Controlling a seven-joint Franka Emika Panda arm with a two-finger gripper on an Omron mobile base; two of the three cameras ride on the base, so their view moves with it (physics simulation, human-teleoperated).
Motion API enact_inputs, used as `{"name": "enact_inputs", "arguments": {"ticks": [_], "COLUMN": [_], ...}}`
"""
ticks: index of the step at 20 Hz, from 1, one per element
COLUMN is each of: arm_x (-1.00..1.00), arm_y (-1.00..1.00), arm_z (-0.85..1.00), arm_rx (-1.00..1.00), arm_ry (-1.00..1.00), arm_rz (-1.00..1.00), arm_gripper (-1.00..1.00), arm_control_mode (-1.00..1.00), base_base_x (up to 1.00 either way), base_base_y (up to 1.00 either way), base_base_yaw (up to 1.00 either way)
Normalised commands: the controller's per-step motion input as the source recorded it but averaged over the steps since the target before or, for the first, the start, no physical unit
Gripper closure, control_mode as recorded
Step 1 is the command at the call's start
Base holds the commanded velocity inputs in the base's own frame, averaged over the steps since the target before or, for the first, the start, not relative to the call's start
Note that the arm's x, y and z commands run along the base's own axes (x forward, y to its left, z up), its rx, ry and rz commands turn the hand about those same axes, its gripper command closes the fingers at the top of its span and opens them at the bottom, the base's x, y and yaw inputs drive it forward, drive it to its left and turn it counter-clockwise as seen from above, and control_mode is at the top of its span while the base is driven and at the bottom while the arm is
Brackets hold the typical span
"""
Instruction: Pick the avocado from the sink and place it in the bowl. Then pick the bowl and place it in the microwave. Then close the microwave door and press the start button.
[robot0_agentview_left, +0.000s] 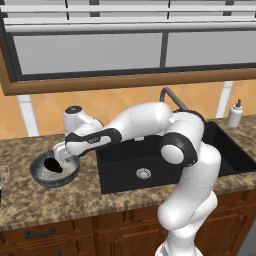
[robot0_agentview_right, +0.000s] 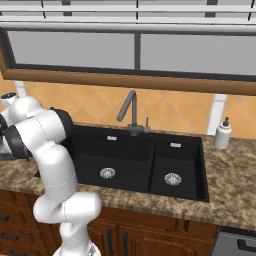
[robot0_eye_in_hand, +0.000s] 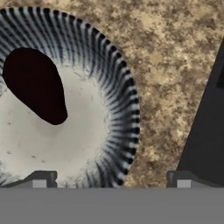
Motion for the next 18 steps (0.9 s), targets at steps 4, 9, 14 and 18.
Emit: {"name": "enact_inputs", "arguments": {"ticks": [4, 9, 14, 18], "arm_x": [0.01, 0.05, 0.05, 0.02], "arm_y": [-0.05, 0.0, 0.0, 0.0], "arm_z": [0.0, -0.05, -0.07, -0.12], "arm_rx": [0.05, 0.09, 0.1, 0.03], "arm_ry": [0.0, 0.01, 0.0, 0.0], "arm_rz": [-0.01, 0.0, -0.01, -0.01], "arm_gripper": [-1.0, -1.0, -1.0, -1.0], "arm_control_mode": [-1.0, -1.0, -1.0, -1.0], "base_base_x": [0.0, 0.0, 0.0, 0.0], "base_base_y": [0.0, 0.0, 0.0, 0.0], "base_base_yaw": [0.0, 0.0, 0.0, 0.0]}}
